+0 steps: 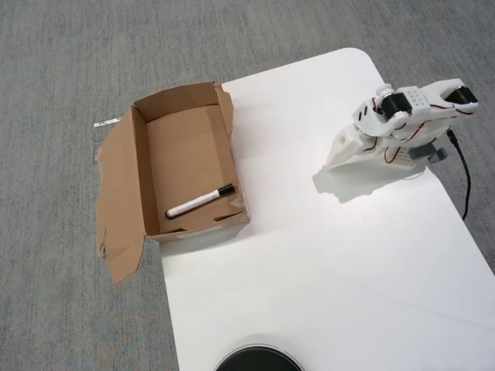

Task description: Grasp a pen and put it in the box.

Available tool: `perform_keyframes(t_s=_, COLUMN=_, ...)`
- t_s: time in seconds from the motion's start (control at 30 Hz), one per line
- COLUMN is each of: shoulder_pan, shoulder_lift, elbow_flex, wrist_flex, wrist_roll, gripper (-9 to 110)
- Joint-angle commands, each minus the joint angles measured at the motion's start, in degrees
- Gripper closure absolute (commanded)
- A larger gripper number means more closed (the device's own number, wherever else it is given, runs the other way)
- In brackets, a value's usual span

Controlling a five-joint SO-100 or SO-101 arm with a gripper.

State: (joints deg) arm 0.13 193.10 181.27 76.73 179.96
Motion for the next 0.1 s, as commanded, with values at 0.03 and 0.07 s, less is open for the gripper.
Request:
perform_keyframes(t_s=0.03, shoulder_pan=0.13, shoulder_lift=3.34, elbow_flex=1.19, wrist_flex=1.76, wrist_roll=0.13, gripper=100)
perform_keyframes(t_s=0.07, shoulder_pan=0.13, shoulder_lift=3.34, elbow_flex=1.19, wrist_flex=1.76, wrist_roll=0.13, gripper=100)
